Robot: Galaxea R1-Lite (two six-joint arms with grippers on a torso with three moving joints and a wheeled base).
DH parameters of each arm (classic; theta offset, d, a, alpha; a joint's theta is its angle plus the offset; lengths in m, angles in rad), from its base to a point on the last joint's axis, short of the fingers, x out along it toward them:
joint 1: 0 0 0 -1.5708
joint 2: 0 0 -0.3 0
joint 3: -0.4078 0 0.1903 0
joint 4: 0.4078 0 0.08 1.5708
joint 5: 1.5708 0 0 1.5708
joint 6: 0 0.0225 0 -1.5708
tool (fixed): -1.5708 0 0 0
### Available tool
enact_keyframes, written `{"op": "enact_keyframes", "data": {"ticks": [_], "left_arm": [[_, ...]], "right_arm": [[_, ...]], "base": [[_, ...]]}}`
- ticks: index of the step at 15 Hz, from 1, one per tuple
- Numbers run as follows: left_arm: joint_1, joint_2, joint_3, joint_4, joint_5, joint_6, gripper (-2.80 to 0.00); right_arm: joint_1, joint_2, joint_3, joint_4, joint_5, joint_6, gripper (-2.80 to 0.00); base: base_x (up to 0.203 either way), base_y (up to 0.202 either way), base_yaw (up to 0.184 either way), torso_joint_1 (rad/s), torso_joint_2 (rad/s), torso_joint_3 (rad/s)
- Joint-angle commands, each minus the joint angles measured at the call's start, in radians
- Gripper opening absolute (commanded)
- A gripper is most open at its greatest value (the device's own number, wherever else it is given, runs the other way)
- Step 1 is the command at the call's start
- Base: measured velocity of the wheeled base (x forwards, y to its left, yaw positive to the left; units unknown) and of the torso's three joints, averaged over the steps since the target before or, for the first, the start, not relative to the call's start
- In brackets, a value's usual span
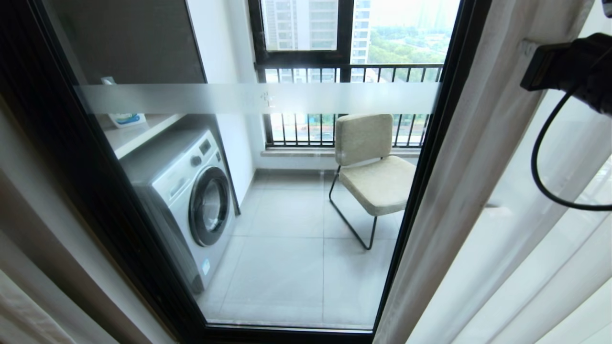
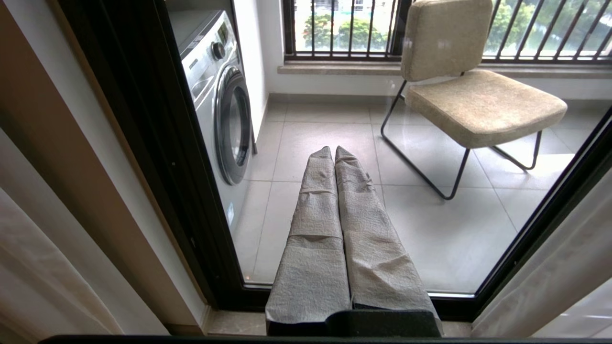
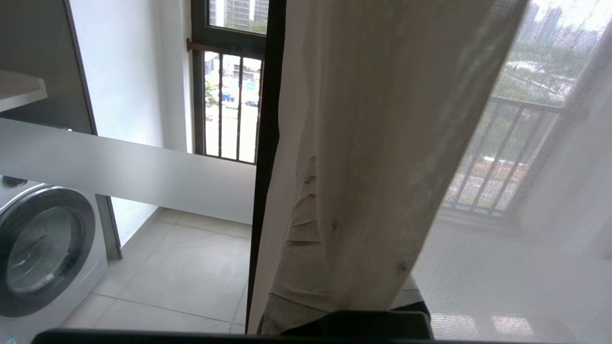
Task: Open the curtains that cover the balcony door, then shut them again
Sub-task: Pull the inner curtains open on both sides
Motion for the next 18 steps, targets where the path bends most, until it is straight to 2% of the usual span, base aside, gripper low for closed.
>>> {"op": "enact_keyframes", "data": {"ticks": [1,9,18], "left_arm": [[0.0,0.0,0.0,0.0,0.0,0.0,-2.8],[0.0,0.0,0.0,0.0,0.0,0.0,-2.8],[0.0,0.0,0.0,0.0,0.0,-0.001,-2.8]], "right_arm": [[-0.015,-0.02,0.0,-0.003,-0.015,-0.001,-2.8],[-0.177,-0.121,0.079,0.024,-0.045,0.001,-2.8],[-0.188,-0.17,0.081,0.078,-0.086,-0.019,-2.8]], "base": [[0.0,0.0,0.0,0.0,0.0,0.0],[0.0,0.0,0.0,0.0,0.0,0.0],[0.0,0.0,0.0,0.0,0.0,0.0]]}}
